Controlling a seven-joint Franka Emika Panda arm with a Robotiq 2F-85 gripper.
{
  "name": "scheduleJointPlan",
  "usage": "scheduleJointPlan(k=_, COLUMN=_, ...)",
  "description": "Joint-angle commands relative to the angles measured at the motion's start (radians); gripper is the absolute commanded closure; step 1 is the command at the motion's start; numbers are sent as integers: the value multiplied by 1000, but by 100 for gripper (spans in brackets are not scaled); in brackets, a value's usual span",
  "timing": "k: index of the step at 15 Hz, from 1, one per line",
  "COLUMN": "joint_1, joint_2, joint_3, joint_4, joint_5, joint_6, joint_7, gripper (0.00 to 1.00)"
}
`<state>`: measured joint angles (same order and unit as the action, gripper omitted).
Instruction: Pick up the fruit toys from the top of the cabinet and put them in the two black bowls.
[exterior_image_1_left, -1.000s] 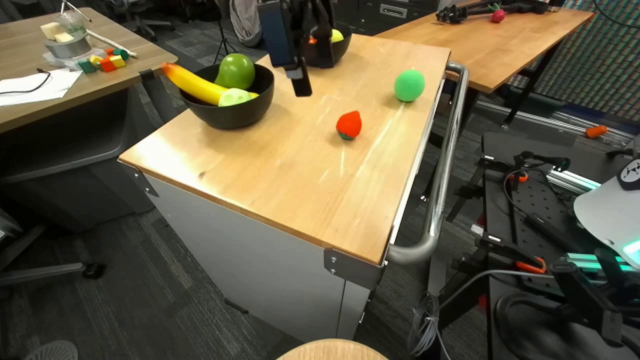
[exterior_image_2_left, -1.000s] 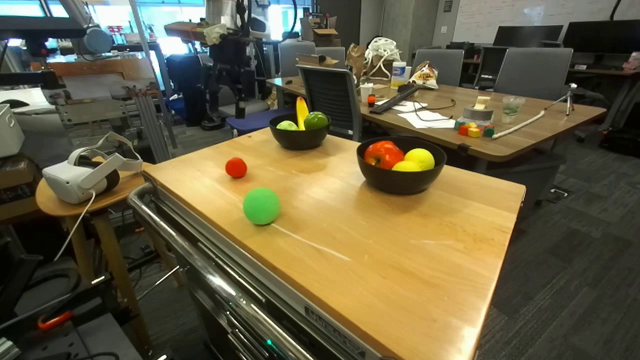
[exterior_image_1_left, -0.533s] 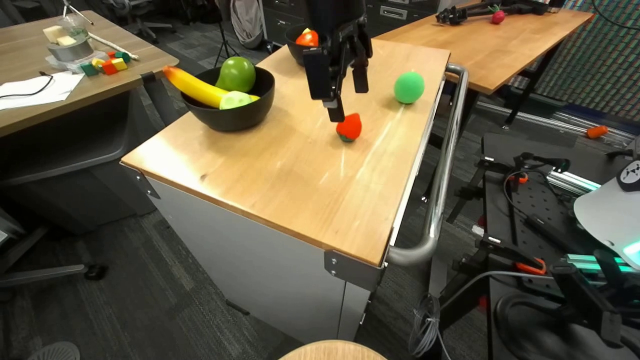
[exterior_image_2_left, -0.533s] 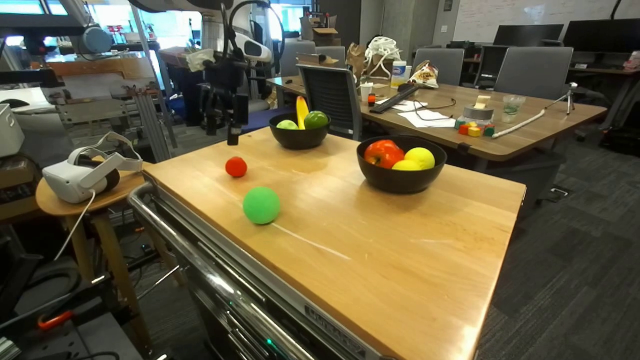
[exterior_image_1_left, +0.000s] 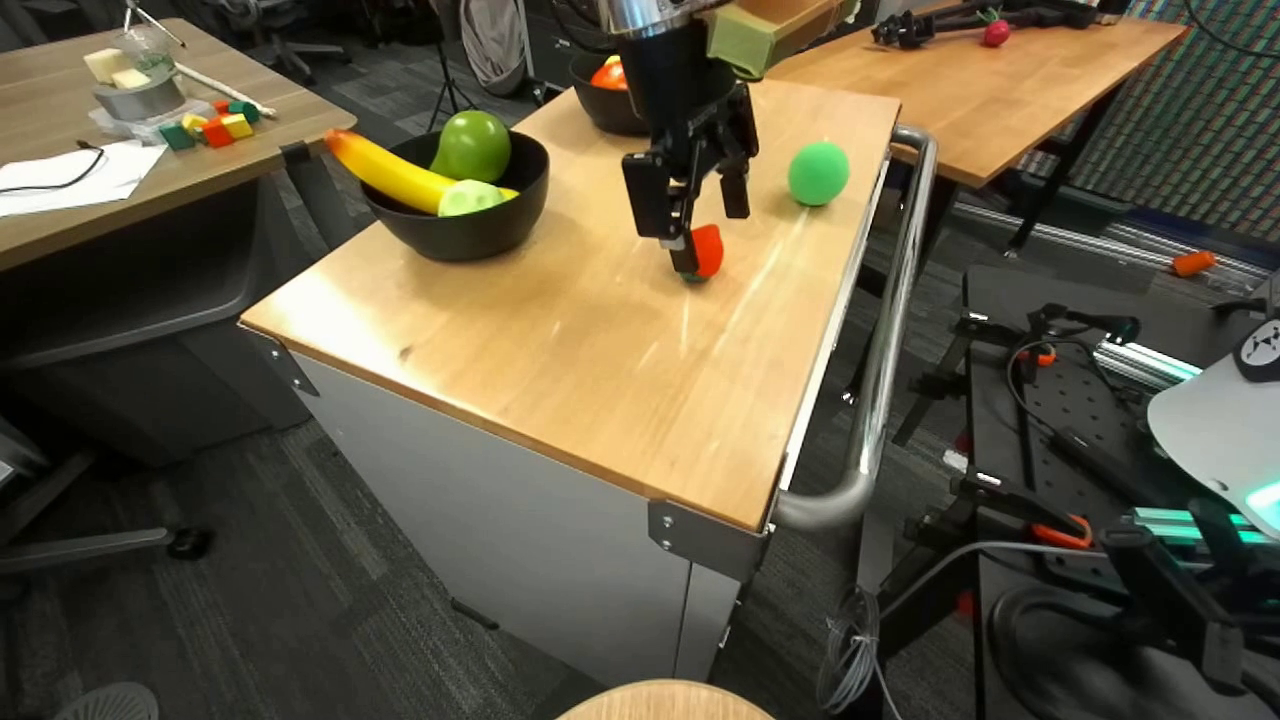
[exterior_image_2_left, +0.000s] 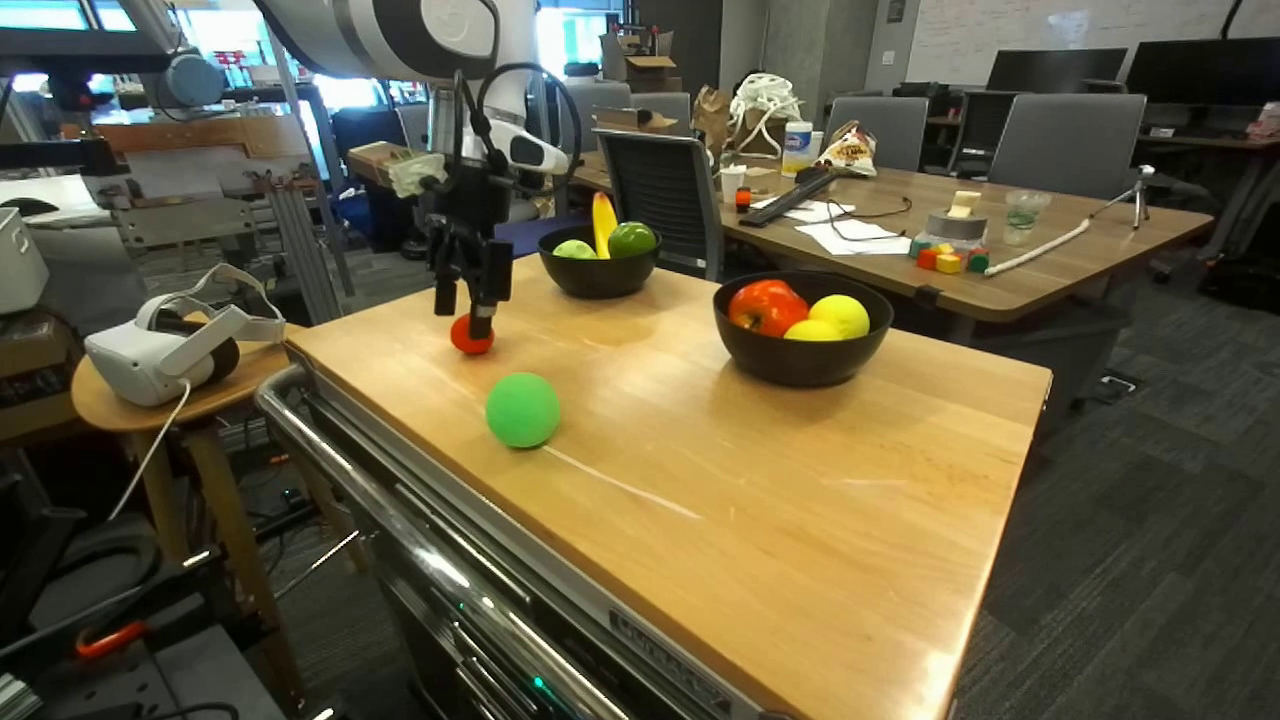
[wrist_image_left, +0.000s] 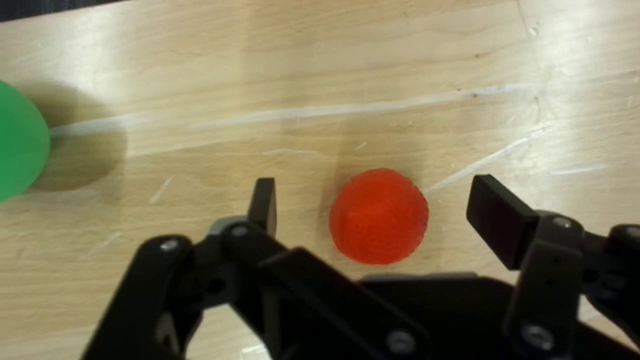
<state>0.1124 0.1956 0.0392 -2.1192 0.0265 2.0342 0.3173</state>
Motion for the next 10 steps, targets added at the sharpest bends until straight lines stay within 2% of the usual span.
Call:
scheduleJointPlan(k=1, joint_1=-13, joint_2=11, joint_3=-1, joint_4=2, joint_5=23, joint_6=14, joint_7=8, gripper=30)
scheduleJointPlan(k=7, joint_1=-22, joint_2=14, joint_3=2, joint_4=18, joint_5=58, joint_6=21, joint_7=-1, gripper=75)
scheduleJointPlan(k=10, joint_1=17, joint_2=-54, joint_3=15, joint_4=53, joint_5=-31, joint_6=37, joint_7=36, gripper=76)
